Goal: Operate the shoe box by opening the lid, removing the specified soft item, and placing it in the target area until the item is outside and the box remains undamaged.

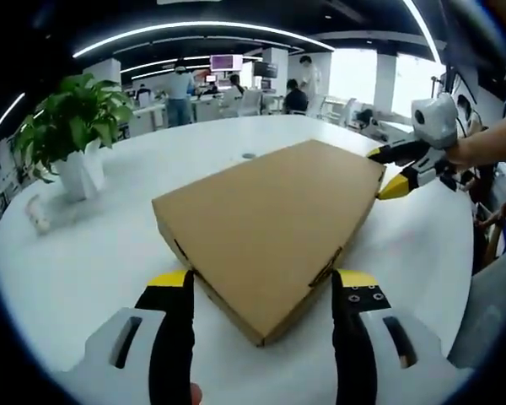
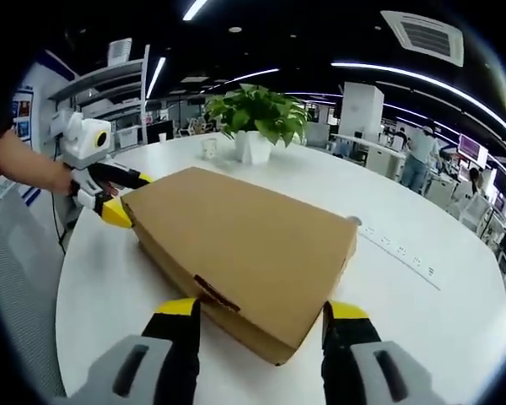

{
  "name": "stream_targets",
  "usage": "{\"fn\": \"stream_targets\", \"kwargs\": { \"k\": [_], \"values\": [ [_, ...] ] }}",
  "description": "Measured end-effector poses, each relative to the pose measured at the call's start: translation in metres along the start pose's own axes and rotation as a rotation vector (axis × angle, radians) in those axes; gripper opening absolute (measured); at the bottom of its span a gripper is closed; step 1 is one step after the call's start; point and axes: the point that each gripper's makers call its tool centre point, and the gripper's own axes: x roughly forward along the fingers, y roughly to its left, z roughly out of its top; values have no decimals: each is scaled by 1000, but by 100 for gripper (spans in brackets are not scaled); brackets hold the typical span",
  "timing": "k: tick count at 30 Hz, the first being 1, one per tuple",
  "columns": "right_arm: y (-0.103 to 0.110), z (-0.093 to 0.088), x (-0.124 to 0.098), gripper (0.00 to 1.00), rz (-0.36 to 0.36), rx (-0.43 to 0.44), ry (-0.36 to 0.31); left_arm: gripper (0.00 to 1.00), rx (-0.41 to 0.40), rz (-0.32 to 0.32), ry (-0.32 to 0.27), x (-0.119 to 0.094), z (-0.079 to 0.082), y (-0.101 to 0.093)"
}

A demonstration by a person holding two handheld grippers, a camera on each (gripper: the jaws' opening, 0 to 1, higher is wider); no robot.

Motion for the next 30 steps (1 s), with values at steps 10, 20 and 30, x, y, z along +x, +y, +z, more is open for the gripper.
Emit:
{"fn": "stream_targets", "kwargs": {
  "k": [10, 20, 30],
  "values": [
    [12, 2, 2, 54, -12, 17, -4, 64, 13, -20, 13, -6, -4, 9],
    [31, 5, 4, 52, -31, 36, -1, 64, 37, -58, 32, -18, -7, 15],
    [47, 8, 9, 52, -57, 57, -1, 64, 54, -84, 51, -27, -11, 25]
  ]
}}
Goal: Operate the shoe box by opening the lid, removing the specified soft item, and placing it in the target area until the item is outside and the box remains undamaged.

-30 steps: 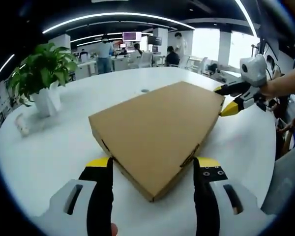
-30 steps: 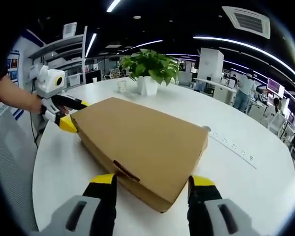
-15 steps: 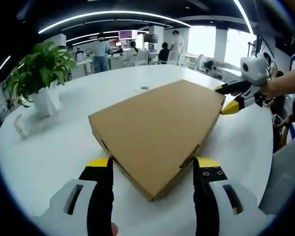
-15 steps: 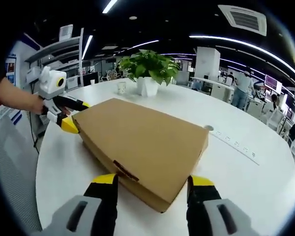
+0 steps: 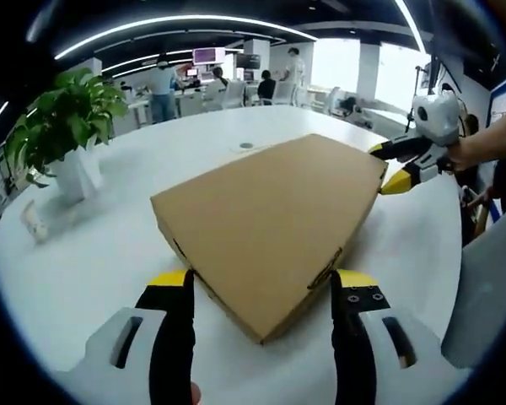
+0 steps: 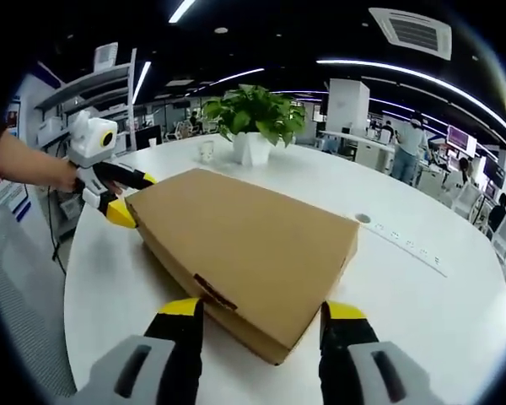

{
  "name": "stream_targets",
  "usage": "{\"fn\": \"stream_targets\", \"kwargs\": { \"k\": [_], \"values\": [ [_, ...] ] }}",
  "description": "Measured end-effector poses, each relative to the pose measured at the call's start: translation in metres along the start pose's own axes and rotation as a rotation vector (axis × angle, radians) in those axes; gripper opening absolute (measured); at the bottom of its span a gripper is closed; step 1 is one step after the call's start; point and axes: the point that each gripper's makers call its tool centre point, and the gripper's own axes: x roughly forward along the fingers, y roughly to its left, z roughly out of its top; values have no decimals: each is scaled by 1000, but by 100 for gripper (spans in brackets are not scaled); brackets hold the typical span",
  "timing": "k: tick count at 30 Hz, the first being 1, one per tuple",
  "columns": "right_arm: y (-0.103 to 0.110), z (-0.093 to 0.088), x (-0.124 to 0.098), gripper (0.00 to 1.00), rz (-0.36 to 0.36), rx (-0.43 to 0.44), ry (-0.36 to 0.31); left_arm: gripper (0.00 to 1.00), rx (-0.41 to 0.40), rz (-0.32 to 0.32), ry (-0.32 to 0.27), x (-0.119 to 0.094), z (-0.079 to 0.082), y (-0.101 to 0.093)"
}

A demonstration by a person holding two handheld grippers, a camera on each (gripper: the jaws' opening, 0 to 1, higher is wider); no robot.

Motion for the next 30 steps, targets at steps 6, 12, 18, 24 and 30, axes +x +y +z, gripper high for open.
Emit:
{"fn": "stream_targets", "kwargs": {
  "k": [6, 12, 18, 24, 30],
  "values": [
    [10, 1, 1, 52, -14, 11, 2, 64, 9, -16, 9, -5, -3, 6],
    [20, 3, 3, 52, -27, 22, 10, 64, 17, -28, 19, -11, -7, 13],
    [34, 5, 6, 52, -41, 31, 8, 63, 20, -36, 31, -20, -13, 22],
    [50, 8, 9, 52, -61, 46, 2, 63, 34, -50, 50, -28, -19, 30],
    [63, 9, 10, 52, -86, 63, 6, 64, 45, -58, 69, -33, -23, 37]
  ]
}}
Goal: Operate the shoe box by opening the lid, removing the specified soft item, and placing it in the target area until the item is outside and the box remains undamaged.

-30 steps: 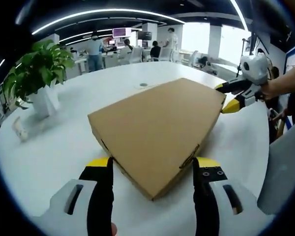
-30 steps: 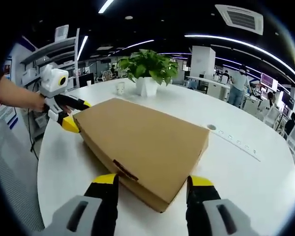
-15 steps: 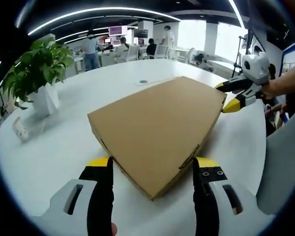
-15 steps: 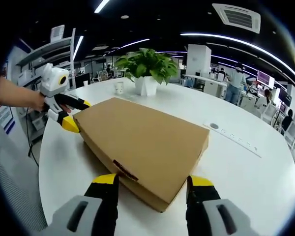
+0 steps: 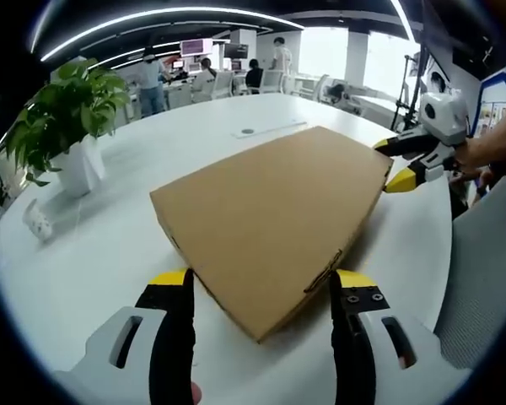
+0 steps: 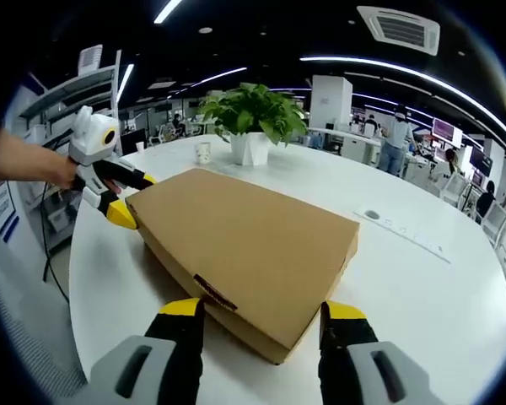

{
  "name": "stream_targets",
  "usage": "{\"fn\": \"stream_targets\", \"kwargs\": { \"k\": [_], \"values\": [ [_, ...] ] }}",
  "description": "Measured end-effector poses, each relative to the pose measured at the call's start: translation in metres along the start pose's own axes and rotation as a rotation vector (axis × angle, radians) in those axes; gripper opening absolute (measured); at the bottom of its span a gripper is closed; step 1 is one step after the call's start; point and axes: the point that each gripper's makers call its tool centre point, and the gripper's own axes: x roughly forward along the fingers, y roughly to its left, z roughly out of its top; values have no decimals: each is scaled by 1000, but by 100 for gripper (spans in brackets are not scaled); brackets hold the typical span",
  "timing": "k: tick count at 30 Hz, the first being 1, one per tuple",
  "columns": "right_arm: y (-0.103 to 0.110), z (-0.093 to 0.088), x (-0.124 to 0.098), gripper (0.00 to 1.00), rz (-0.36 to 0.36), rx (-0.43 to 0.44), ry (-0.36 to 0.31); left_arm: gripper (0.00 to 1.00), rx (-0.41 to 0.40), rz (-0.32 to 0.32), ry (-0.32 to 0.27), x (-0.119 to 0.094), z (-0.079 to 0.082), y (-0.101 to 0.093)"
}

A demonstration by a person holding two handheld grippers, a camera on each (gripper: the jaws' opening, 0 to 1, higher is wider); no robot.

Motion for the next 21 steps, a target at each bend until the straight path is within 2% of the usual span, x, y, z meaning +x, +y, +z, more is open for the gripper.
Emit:
{"fn": "stream_targets", "kwargs": {
  "k": [9, 15, 21],
  "values": [
    [15, -1, -4, 51, -33, 26, 1, 62, 1, -10, 5, -8, -6, 3],
    [25, 0, -4, 51, -35, 37, 17, 61, -1, -13, 29, -16, -12, 6],
    [38, -2, -6, 51, -41, 43, -1, 60, -9, -12, 30, -26, -20, 8]
  ]
}}
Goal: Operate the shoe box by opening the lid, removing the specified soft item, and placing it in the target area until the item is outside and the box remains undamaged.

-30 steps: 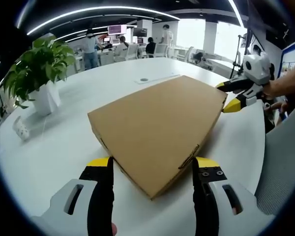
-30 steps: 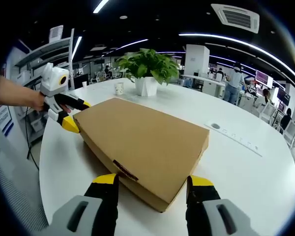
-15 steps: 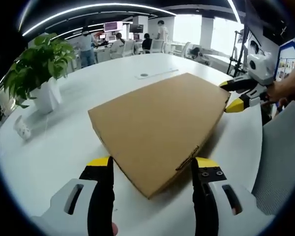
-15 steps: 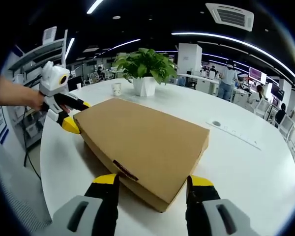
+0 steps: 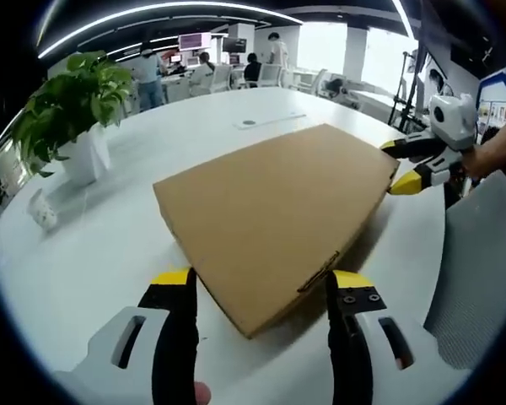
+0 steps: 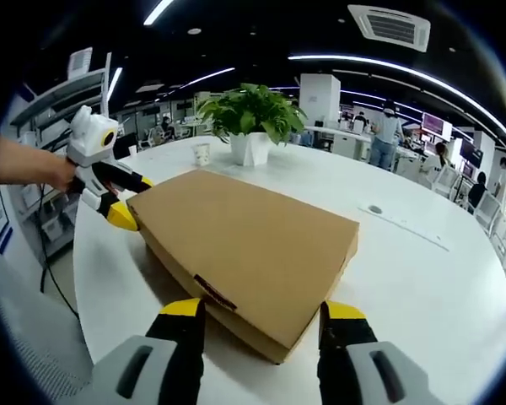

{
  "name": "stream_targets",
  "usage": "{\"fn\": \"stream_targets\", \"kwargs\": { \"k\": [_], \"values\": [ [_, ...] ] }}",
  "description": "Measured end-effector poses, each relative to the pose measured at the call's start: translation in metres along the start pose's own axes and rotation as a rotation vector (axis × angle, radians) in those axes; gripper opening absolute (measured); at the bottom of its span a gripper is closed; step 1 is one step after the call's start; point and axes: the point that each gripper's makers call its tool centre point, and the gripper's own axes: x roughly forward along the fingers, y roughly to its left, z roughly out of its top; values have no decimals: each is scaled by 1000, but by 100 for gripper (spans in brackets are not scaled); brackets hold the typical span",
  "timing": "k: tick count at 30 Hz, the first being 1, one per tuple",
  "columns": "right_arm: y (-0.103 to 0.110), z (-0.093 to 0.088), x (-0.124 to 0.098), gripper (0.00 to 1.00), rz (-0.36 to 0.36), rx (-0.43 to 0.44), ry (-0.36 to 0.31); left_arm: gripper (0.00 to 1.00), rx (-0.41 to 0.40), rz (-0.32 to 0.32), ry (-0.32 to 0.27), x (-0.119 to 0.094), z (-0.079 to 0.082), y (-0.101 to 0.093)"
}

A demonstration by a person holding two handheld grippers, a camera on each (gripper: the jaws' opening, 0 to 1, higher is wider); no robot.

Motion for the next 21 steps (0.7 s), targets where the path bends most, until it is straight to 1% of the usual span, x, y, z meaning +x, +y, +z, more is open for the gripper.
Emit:
{"fn": "stream_targets", "kwargs": {
  "k": [4, 6, 13, 16, 19, 21],
  "values": [
    [6, -2, -3, 50, -1, 5, 4, 60, 2, -2, 10, -4, -4, -2],
    [7, -3, -5, 50, 0, 2, -6, 60, 5, -3, 10, -5, -5, -3],
    [6, -4, -7, 51, 17, -8, -42, 60, 4, 13, -12, -8, -7, -4],
    [6, -4, -8, 52, 20, -4, -84, 62, -23, 9, -39, -11, -5, -6],
    [5, -5, -7, 53, 26, 13, -100, 59, 6, 32, -59, -14, -7, -5],
    [5, -5, -5, 53, 28, 22, -100, 57, 8, 51, -76, -14, -7, -3]
  ]
}}
